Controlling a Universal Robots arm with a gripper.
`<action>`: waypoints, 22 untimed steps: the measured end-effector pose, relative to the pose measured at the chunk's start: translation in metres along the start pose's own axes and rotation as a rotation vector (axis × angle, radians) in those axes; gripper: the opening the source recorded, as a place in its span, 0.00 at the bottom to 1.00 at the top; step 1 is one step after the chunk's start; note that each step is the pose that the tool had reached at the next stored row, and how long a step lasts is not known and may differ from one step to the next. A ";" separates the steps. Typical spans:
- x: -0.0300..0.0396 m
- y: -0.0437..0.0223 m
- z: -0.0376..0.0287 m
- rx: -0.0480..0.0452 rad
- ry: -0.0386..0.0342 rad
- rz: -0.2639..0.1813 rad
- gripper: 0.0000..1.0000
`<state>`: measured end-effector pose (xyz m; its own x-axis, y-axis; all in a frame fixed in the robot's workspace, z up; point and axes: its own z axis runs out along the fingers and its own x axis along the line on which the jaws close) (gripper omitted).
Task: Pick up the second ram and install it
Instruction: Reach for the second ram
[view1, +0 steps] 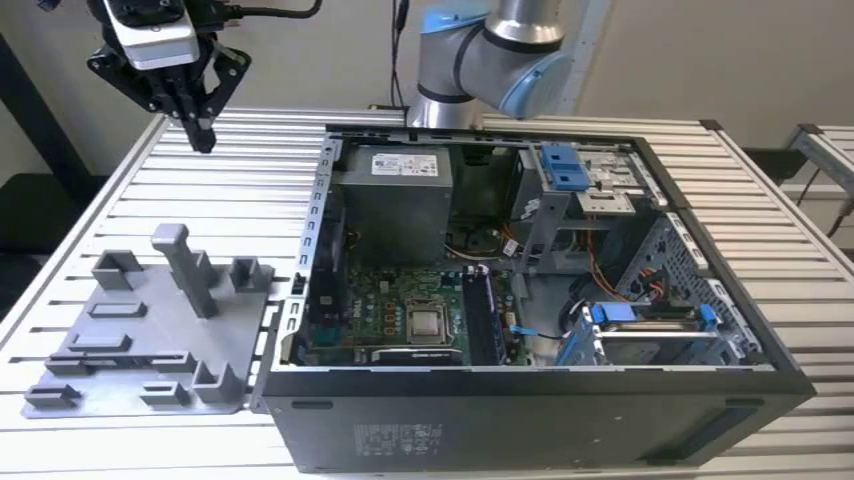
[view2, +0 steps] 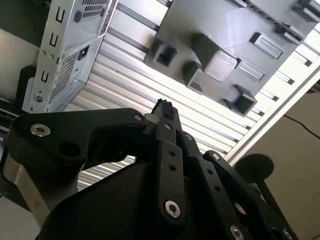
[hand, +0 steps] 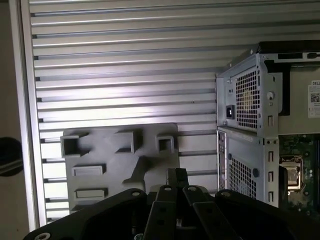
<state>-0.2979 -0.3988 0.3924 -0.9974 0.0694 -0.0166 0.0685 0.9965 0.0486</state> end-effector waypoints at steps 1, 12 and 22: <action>0.0023 -0.0002 -0.0001 0.0000 0.0001 0.000 0.11; 0.0327 -0.0022 -0.0007 0.0001 0.0005 0.000 0.11; 0.0602 -0.0041 -0.0012 0.0001 0.0005 0.000 0.11</action>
<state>-0.3583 -0.3988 0.3924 -0.9975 0.0694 -0.0161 0.0686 0.9965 0.0485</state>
